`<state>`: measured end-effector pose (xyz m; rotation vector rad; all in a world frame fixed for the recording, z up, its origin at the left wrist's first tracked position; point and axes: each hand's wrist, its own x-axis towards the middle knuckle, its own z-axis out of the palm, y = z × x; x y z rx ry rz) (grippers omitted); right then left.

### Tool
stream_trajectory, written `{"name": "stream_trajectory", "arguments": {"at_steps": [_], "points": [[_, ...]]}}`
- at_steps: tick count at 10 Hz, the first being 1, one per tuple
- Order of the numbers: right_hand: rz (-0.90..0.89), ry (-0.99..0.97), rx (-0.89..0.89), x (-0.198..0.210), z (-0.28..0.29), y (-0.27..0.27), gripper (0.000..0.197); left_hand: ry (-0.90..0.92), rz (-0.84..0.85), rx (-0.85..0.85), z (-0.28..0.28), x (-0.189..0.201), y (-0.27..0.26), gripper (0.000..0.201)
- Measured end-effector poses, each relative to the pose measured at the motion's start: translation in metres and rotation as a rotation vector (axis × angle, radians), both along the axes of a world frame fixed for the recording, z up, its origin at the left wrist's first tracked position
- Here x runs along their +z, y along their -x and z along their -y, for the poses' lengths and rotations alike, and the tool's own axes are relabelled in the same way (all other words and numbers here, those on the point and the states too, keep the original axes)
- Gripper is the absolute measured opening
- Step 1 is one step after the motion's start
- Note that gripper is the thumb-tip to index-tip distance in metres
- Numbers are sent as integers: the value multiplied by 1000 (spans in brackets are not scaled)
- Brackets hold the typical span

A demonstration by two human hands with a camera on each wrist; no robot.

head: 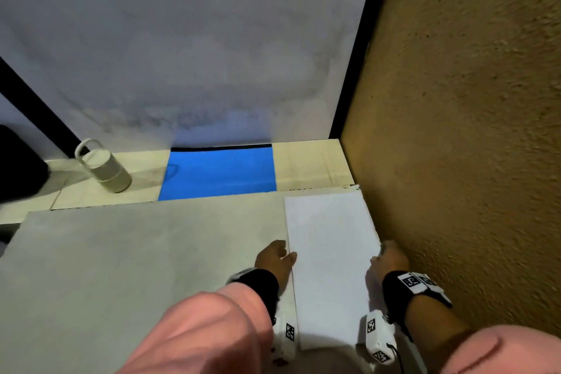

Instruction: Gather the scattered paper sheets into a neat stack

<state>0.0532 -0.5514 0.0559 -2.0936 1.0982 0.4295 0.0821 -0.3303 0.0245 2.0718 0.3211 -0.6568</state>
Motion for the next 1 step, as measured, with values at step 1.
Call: {"name": "stream_trajectory", "arguments": {"at_steps": [1], "points": [[-18,-34,-15,4,0,1,43,-5,39,30,-12,9,0,33]]}}
